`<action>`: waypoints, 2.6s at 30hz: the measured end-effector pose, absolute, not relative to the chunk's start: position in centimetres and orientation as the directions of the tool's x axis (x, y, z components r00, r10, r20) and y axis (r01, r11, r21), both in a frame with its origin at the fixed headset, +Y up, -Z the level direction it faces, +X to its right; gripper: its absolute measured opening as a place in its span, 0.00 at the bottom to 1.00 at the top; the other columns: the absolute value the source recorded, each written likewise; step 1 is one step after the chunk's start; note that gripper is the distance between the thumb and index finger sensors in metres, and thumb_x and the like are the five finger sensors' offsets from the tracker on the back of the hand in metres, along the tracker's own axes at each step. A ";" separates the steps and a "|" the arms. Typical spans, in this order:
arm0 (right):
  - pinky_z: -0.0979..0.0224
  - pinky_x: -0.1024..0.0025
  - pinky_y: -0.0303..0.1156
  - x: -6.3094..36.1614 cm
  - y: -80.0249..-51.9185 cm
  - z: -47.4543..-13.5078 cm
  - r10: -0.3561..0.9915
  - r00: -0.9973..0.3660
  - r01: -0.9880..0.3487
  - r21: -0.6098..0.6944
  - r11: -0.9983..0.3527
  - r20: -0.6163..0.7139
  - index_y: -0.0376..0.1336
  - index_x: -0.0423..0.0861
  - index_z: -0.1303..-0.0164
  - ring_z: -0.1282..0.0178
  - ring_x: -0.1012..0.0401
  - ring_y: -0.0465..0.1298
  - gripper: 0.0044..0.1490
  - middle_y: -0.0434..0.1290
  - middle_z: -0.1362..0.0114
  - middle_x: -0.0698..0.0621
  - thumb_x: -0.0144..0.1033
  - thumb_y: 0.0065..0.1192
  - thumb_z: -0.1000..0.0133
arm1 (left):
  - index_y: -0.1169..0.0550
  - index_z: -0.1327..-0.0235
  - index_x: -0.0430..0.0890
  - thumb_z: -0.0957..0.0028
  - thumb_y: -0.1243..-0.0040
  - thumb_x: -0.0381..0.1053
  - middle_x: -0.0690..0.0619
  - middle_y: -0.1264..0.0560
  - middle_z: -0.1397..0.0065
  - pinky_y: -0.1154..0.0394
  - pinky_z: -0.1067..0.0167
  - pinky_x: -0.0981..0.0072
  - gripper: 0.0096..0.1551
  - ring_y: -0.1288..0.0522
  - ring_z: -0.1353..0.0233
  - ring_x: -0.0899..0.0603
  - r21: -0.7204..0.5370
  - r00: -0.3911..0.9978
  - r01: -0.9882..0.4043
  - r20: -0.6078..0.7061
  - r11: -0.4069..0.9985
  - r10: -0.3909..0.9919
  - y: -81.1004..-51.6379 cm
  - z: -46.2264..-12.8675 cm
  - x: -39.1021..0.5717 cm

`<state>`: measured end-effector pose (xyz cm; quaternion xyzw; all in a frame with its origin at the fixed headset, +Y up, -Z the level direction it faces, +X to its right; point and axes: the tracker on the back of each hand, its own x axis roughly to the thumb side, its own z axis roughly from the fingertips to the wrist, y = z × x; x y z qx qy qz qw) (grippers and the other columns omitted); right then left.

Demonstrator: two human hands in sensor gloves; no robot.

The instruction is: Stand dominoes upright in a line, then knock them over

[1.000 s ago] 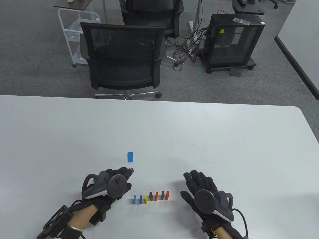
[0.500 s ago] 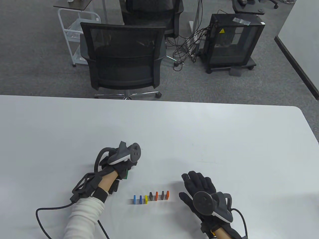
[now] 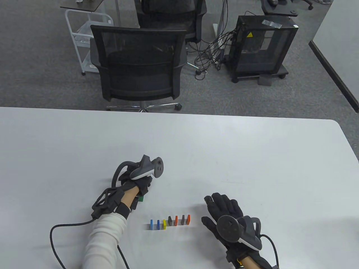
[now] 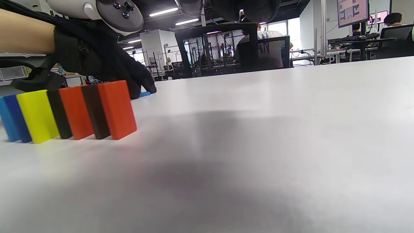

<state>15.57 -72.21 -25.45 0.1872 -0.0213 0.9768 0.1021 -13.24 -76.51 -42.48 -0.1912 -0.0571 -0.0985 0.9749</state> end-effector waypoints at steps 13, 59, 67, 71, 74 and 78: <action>0.15 0.45 0.47 15.7 -72.1 -25.5 0.187 -0.911 -0.204 -0.008 -0.979 0.366 0.53 0.47 0.13 0.14 0.43 0.56 0.46 0.51 0.12 0.41 0.59 0.45 0.39 | 0.31 0.17 0.38 0.33 0.41 0.56 0.43 0.25 0.28 0.29 0.23 0.58 0.37 0.17 0.36 0.50 -0.315 0.969 0.183 0.220 0.932 -0.116 -75.1 -40.1 -14.6; 0.15 0.45 0.48 15.5 -72.6 -25.6 0.179 -0.914 -0.179 0.033 -0.983 0.365 0.52 0.47 0.13 0.14 0.43 0.57 0.46 0.51 0.12 0.41 0.59 0.44 0.39 | 0.30 0.19 0.41 0.30 0.43 0.54 0.44 0.22 0.24 0.28 0.27 0.56 0.31 0.15 0.42 0.50 -0.241 0.838 -0.001 0.529 0.971 0.133 -76.2 -24.5 -16.3; 0.15 0.45 0.48 15.5 -72.6 -25.6 0.179 -0.914 -0.179 0.033 -0.983 0.365 0.53 0.47 0.13 0.14 0.43 0.57 0.46 0.51 0.12 0.40 0.59 0.45 0.39 | 0.32 0.17 0.40 0.30 0.43 0.55 0.43 0.23 0.23 0.30 0.25 0.55 0.33 0.16 0.41 0.50 -0.249 0.836 -0.002 0.532 0.969 0.138 -76.2 -24.4 -16.3; 0.15 0.45 0.48 15.5 -72.6 -25.6 0.179 -0.913 -0.178 0.035 -0.983 0.367 0.53 0.47 0.13 0.14 0.43 0.57 0.46 0.51 0.12 0.40 0.59 0.45 0.39 | 0.33 0.16 0.40 0.30 0.43 0.55 0.43 0.23 0.23 0.30 0.25 0.55 0.34 0.16 0.41 0.50 -0.248 0.835 0.001 0.533 0.969 0.136 -76.2 -24.4 -16.3; 0.15 0.45 0.48 15.5 -72.6 -25.6 0.178 -0.913 -0.179 0.033 -0.983 0.367 0.53 0.47 0.13 0.14 0.43 0.57 0.46 0.51 0.12 0.40 0.59 0.45 0.39 | 0.34 0.15 0.40 0.30 0.43 0.55 0.43 0.23 0.23 0.30 0.25 0.55 0.35 0.16 0.41 0.50 -0.249 0.836 0.001 0.532 0.968 0.136 -76.2 -24.4 -16.3; 0.15 0.45 0.48 15.5 -72.6 -25.6 0.178 -0.913 -0.179 0.033 -0.983 0.367 0.53 0.47 0.13 0.14 0.43 0.57 0.46 0.51 0.12 0.40 0.59 0.45 0.39 | 0.35 0.14 0.39 0.30 0.44 0.56 0.43 0.24 0.22 0.30 0.25 0.55 0.37 0.16 0.40 0.50 -0.264 0.835 0.000 0.530 0.964 0.145 -76.2 -24.4 -16.4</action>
